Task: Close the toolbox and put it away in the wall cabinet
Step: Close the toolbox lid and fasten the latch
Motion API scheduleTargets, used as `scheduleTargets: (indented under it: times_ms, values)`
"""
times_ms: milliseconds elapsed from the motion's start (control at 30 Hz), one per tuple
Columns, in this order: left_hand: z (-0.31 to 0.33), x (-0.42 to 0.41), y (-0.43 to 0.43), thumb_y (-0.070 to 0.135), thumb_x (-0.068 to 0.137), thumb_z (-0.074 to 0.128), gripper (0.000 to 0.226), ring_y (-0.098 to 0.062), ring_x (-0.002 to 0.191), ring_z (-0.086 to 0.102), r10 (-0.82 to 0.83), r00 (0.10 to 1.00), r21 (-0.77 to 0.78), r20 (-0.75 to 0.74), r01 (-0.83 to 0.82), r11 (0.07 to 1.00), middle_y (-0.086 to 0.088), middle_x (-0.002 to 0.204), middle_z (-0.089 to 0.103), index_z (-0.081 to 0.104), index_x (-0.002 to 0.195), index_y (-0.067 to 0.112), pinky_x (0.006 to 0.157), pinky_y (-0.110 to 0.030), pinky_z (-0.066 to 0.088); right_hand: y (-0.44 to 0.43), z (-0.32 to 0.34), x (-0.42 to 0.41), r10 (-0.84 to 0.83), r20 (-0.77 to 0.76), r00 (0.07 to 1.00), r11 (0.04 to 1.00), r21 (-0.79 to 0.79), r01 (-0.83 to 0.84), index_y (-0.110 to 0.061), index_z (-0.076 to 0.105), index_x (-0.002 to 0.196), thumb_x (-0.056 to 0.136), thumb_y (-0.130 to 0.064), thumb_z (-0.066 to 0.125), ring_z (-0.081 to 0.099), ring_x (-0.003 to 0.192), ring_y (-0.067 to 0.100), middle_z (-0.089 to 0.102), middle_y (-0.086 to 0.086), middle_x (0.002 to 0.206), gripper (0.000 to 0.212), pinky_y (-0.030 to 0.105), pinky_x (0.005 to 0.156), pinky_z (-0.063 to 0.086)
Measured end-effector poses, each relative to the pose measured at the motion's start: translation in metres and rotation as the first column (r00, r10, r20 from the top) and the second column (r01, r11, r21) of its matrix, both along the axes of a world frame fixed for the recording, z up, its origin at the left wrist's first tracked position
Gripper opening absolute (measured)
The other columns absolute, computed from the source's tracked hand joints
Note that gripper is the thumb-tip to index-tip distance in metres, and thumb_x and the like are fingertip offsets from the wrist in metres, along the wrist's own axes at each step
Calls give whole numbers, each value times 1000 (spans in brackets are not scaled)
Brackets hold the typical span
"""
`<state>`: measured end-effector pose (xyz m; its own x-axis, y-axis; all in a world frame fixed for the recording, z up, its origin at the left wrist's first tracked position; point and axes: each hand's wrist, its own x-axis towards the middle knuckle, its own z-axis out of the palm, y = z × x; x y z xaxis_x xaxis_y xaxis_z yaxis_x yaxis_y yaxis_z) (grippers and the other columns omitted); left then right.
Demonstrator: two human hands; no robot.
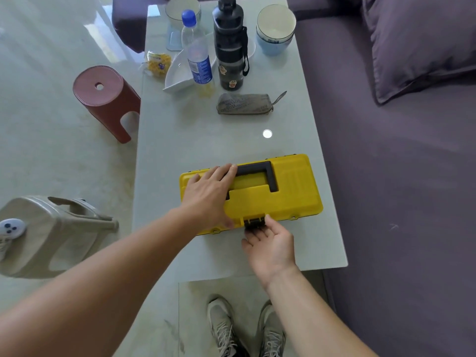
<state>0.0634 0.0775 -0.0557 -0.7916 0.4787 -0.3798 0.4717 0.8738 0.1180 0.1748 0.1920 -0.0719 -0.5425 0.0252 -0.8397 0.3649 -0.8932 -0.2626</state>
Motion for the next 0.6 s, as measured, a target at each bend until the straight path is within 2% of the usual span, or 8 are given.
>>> scheduleTargets:
  times_ms: [133, 233, 300, 367, 433, 467, 533, 600]
  values:
    - [3, 1, -1, 63, 46, 81, 136, -20, 142, 25, 18, 999, 3, 30, -18, 1000, 7, 158, 22, 3, 152, 26, 110, -41, 27, 3, -1, -9, -9, 11, 1000, 1000, 1, 9, -7, 52, 127, 97, -34, 41, 48, 120, 29, 57, 14, 126, 42, 46, 111, 21]
    - [6, -6, 1, 67, 52, 73, 122, -22, 135, 34, 88, 993, 42, 82, -91, 995, 8, 153, 30, 11, 150, 29, 104, -43, 31, -1, -1, -10, 39, 57, 998, 996, 73, -43, -8, 54, 125, 96, -31, 46, 51, 119, 28, 60, 13, 124, 38, 44, 105, 29]
    - [7, -14, 10, 66, 67, 61, 98, -26, 127, 39, 132, 987, 48, 86, -137, 989, 2, 145, 38, 20, 148, 27, 97, -43, 35, 0, 2, -10, 102, 139, 985, 978, 169, -125, -7, 60, 115, 93, -24, 54, 55, 109, 27, 63, 12, 114, 28, 43, 97, 37]
    - [7, -15, 23, 56, 80, 53, 73, -30, 117, 42, 133, 991, 7, 32, -133, 991, -6, 133, 44, 32, 141, 23, 91, -41, 37, 2, 8, -7, 240, 259, 935, 874, 362, -325, -6, 61, 92, 87, -16, 61, 55, 88, 25, 60, 10, 93, 10, 39, 79, 42]
    - [5, -14, 34, 47, 84, 51, 53, -31, 110, 44, 147, 989, 28, -14, -146, 989, -9, 124, 47, 45, 130, 20, 88, -40, 37, 5, 11, 5, 389, 409, 825, 573, 594, -565, -12, 51, 85, 83, -14, 58, 48, 78, 23, 51, 6, 87, 7, 34, 68, 39]
    - [5, -15, 38, 43, 85, 51, 47, -30, 109, 44, 155, 988, 67, -16, -154, 986, -10, 123, 48, 49, 125, 18, 89, -39, 38, 6, 12, 15, 443, 467, 765, 340, 702, -626, -11, 52, 98, 83, -16, 56, 50, 89, 24, 52, 6, 99, 17, 33, 75, 41]
    - [5, -15, 41, 34, 88, 53, 42, -29, 111, 45, 150, 989, 149, 8, -150, 977, -8, 126, 50, 52, 125, 16, 91, -40, 41, 11, 13, 34, 498, 517, 696, -146, 841, -520, -14, 35, 140, 83, -14, 56, 35, 133, 23, 37, 6, 146, 61, 35, 102, 35]
    - [7, -15, 42, 25, 89, 54, 41, -28, 110, 48, 122, 992, 196, 20, -123, 973, -8, 125, 53, 51, 128, 14, 91, -39, 45, 19, 7, 40, 550, 568, 612, -518, 807, -284, -16, 14, 150, 80, -10, 56, 6, 145, 24, 7, 8, 159, 81, 40, 115, 17]
